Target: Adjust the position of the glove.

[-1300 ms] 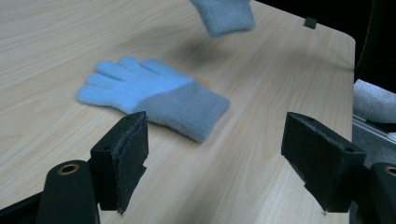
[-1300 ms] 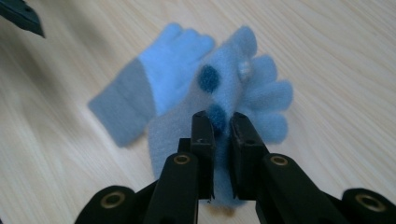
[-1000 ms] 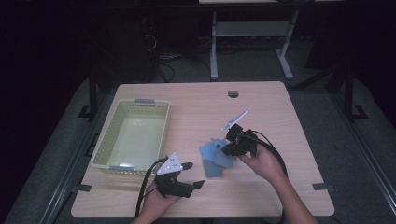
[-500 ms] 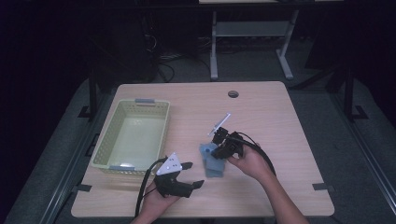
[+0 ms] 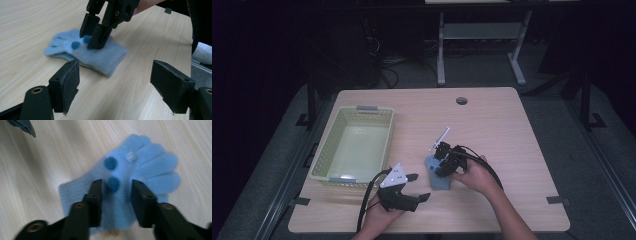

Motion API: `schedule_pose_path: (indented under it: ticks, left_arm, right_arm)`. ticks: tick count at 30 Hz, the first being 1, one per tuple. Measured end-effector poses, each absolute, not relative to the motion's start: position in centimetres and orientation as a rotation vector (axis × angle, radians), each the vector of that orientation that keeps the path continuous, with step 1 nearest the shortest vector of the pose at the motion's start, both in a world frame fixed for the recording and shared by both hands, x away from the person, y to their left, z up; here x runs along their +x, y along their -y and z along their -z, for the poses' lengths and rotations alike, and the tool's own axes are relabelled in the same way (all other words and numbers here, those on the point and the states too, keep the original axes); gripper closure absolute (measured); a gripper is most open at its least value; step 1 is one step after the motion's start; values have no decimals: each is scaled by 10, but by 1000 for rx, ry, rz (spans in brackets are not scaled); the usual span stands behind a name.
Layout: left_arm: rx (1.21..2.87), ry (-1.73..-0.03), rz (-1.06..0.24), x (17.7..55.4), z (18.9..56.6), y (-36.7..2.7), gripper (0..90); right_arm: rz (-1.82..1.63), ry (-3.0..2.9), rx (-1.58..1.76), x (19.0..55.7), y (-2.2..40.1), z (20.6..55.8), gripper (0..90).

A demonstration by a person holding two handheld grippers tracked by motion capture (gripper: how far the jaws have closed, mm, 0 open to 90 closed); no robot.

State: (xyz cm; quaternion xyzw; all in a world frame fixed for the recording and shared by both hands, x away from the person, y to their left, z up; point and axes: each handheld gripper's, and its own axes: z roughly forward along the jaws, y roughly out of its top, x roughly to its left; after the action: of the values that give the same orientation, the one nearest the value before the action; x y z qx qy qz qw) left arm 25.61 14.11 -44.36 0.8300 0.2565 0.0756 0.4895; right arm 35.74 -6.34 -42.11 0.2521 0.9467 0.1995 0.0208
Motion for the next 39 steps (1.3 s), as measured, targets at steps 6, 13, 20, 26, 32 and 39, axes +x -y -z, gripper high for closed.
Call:
schedule_pose_path:
  ticks: [6,13,20,26,32,39]
  left_arm:
    - [2017,-626,-187,255,444,-140,232]
    - [2015,-635,-186,255,445,-140,261]
    - [2001,-662,-160,258,446,-142,299]
    - [1995,-696,-119,261,448,-139,312]
    - [1983,-742,-77,265,449,-137,316]
    - [1980,-789,-40,267,452,-134,334]
  right_arm:
    - [-705,-2904,759,353,63,411,598]
    - [-638,-2930,788,354,58,425,777]
    - [-736,-2907,868,355,66,430,686]
    - [-830,-2825,964,349,81,421,528]
    - [-908,-2756,1085,343,104,418,452]
    - [-963,-2716,1164,336,122,418,425]
